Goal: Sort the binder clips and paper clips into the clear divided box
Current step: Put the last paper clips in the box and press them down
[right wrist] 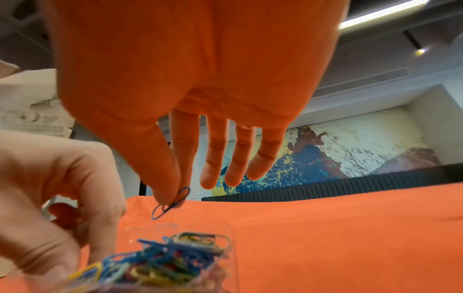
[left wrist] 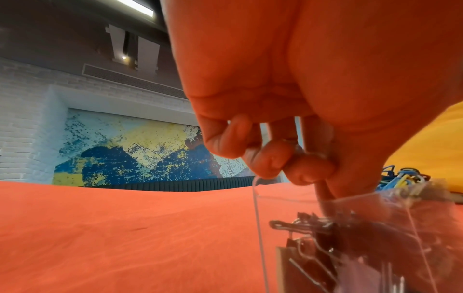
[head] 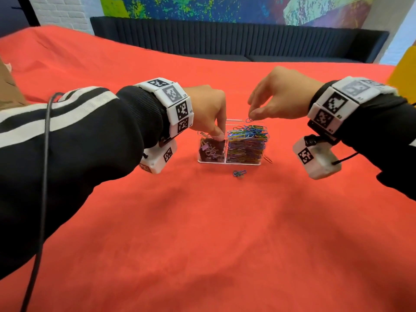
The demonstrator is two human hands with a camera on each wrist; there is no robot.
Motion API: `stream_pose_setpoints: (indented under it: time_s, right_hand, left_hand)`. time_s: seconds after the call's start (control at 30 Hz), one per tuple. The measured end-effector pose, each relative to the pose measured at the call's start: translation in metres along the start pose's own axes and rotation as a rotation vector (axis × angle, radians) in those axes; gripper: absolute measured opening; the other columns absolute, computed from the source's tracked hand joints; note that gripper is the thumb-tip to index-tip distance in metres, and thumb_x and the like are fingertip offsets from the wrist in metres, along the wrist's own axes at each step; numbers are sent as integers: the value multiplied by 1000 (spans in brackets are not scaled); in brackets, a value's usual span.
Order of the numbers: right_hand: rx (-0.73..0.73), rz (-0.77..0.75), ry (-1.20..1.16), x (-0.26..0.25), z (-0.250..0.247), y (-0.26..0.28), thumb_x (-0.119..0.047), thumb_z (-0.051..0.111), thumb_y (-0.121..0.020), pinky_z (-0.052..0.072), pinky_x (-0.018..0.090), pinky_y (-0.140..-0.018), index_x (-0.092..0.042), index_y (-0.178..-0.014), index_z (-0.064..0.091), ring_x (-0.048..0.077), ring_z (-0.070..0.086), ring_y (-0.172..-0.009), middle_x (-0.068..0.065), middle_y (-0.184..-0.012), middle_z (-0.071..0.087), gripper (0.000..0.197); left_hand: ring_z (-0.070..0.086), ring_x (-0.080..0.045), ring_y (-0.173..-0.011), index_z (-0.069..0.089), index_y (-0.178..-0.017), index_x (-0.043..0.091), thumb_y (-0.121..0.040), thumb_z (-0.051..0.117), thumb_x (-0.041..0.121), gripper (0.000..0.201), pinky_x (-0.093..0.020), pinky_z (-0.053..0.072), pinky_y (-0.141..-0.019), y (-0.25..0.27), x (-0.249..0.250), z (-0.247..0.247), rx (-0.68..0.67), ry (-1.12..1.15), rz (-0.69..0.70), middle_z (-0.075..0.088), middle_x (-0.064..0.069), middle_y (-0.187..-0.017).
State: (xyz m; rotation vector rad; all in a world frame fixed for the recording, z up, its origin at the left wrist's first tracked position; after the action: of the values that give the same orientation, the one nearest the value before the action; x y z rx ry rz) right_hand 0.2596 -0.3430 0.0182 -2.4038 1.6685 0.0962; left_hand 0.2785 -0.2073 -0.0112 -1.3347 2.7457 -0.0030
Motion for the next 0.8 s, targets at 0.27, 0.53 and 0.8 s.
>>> stream_pose_setpoints:
  time_s: [0.27,0.53,0.8]
  right_hand:
    - [-17,19,-91,16,11,6,-58,61,-50,55,41,-88,-41,-76,78,15,69,-89,-6,-91,76,35]
    - [234,75,-191,51,-6,23,-29,75,-75,53,25,-74,-28,-75,78,14,69,-70,-2,-72,74,3]
    - [-128,119,16,69,58,38,-30,77,-73,46,21,-65,-32,-73,76,-1,65,-69,-16,-67,71,3]
  left_hand:
    - [52,-6,-55,76,-83,36,-73,77,45,14,-22,38,-56,-10,3,1,-104,-11,-8,57,13,-52]
    - [50,0,-47,73,-75,36,-73,76,49,13,-21,34,-54,-12,-3,-6,-8,128,-33,61,9,-57]
    - [60,-5,-51,76,-81,25,-78,75,38,13,-8,42,-48,-19,13,-22,139,324,7,69,4,-62]
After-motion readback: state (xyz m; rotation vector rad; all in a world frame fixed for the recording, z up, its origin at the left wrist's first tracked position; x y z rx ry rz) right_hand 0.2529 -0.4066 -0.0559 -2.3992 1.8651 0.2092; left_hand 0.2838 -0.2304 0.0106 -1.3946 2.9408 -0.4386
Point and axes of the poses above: each hand's wrist, its own y-axis away from the middle knuckle, its own z-axis out of the palm, x = y × z, the point moved 6 cm from there along -y, towards the middle knuckle
